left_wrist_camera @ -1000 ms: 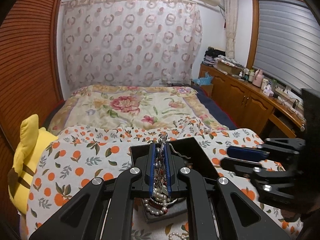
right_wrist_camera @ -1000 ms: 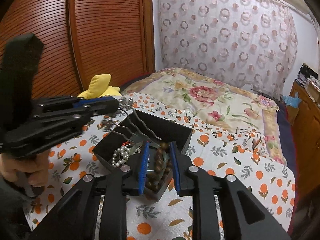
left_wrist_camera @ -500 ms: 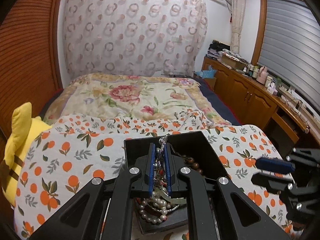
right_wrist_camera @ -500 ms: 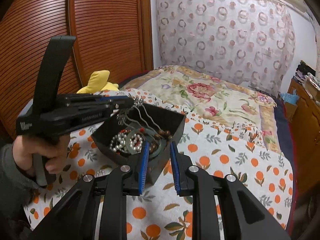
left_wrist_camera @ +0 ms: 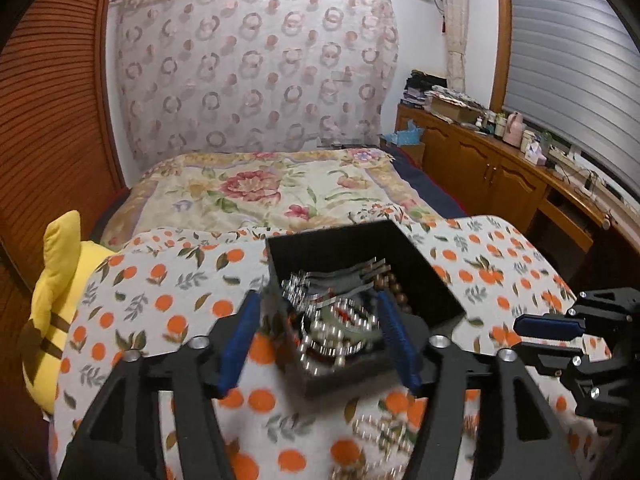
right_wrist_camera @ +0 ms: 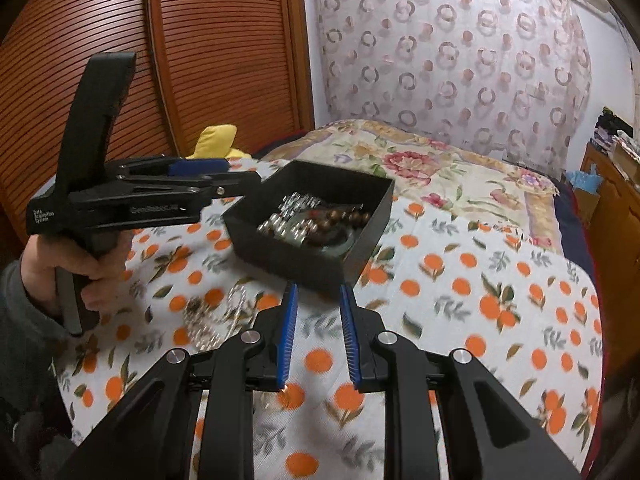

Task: Organize jewelry
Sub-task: 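Open the left tool over the box while the right tool releases the bead bracelet into it, then grasp the pearl necklace with the left tool while the right tool grasps the gold ring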

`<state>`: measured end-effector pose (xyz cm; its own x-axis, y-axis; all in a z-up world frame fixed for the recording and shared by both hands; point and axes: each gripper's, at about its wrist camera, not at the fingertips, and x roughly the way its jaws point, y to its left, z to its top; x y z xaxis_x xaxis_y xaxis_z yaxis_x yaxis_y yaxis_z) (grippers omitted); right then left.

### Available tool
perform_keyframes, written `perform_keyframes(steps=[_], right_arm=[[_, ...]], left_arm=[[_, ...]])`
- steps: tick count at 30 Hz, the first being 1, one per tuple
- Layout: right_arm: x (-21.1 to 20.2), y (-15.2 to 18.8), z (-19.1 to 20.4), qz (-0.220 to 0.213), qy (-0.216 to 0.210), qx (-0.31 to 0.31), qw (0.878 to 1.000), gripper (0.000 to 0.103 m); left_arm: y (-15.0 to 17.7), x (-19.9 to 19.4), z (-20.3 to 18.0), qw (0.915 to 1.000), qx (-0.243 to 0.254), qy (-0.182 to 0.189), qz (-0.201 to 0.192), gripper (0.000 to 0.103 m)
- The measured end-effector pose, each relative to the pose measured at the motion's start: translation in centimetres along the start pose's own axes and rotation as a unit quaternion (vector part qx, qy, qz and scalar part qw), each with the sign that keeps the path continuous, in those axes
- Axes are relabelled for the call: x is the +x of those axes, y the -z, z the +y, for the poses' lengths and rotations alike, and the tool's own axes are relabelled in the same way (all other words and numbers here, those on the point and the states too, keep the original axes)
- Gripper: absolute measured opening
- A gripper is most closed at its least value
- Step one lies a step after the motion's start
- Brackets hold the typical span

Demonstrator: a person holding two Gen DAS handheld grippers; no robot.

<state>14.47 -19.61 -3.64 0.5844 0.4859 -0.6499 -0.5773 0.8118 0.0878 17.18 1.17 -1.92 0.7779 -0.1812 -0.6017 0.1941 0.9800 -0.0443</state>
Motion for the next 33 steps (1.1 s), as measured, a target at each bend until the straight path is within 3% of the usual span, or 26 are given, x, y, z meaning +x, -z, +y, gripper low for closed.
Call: perform_keyframes(steps=[2, 7, 9, 17, 27, 33], right_arm=[[-0.2, 0.8, 0.5, 0.003, -0.003, -0.002, 1.000, 0.024], [-0.3, 2.8, 1.4, 0.020, -0.006, -0.005, 1.000, 0.025], [-0.2, 3.5, 1.7, 0.027, -0.005, -0.007, 1.000, 0.029], [-1.0, 5.6, 2.5, 0.035, -0.008, -0.003, 0.999, 0.030], [-1.9, 6.9, 2.8, 0.040, 0.002, -0.001, 0.999, 0.030], [-2.0, 6.8, 2.6, 0.036, 0.002, 0.004, 0.999, 0.032]], left_arm=[[0.9, -0.7, 0.4, 1.0000, -0.001, 0.000, 0.002, 0.071], [3.0, -1.7, 1.2, 0.9999, -0.005, -0.005, 0.012, 0.080], [4.0, -2.2, 1.6, 0.9998, -0.008, -0.004, 0.019, 0.080], [7.4, -4.3, 1.8, 0.9992, -0.008, 0.001, 0.039, 0.080], [10.8, -5.7, -2.0, 0.9967, 0.019, 0.037, 0.070, 0.080], [11.6, -5.0, -4.0, 0.9930, 0.035, 0.057, 0.097, 0.043]])
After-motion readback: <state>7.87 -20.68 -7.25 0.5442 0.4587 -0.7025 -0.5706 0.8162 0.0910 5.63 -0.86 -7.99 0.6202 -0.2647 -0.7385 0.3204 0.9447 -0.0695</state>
